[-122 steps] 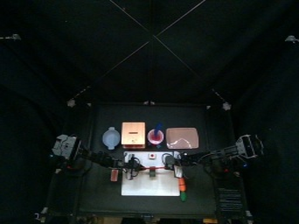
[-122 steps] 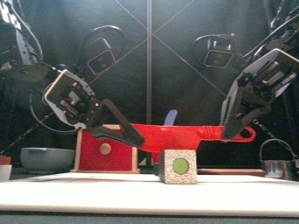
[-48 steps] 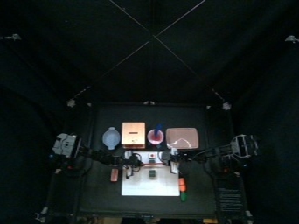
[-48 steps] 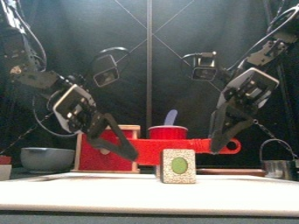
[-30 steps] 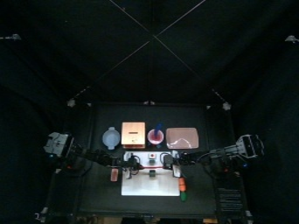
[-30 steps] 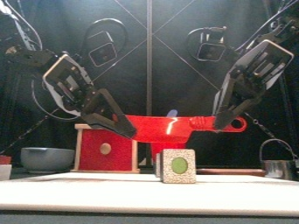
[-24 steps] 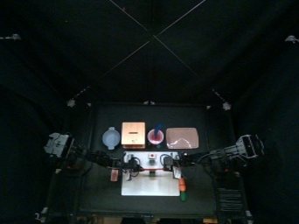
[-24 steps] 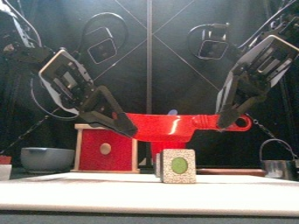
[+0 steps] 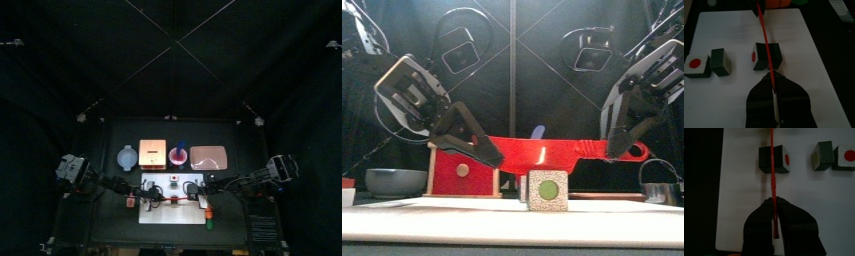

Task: Cut the sushi into 4 pieces with the knife
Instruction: Cut the sushi into 4 pieces

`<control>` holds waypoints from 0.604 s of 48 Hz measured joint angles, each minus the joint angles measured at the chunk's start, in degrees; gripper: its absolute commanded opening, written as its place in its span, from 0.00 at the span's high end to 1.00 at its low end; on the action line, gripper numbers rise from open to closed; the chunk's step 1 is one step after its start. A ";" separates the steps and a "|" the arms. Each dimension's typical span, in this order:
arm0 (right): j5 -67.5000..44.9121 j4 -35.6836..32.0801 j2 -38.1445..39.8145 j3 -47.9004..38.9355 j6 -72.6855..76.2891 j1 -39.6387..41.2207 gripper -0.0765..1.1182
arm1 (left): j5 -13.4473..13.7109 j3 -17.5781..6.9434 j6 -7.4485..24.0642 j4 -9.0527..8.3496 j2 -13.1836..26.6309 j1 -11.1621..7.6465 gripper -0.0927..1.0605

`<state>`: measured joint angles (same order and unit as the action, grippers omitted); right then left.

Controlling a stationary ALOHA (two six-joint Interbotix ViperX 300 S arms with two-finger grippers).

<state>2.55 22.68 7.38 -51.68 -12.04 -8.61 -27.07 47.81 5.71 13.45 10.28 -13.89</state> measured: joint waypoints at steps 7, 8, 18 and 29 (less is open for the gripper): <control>-0.35 0.00 -3.08 -0.09 0.00 0.35 0.88 | 0.09 -0.44 0.09 0.62 3.16 0.62 0.77; -0.35 0.00 -3.34 -0.09 0.00 0.44 0.88 | 0.00 -0.53 0.00 0.79 3.52 0.53 0.77; -0.62 0.35 -6.15 0.18 0.00 0.62 0.88 | -0.35 -1.14 0.09 3.52 7.47 0.44 0.77; -0.70 1.05 -7.29 0.70 0.00 0.62 0.88 | -0.62 -1.14 0.18 4.92 8.09 0.44 0.77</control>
<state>1.85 23.73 0.09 -50.98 -12.04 -8.00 -27.69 46.67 5.89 18.37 18.37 -13.45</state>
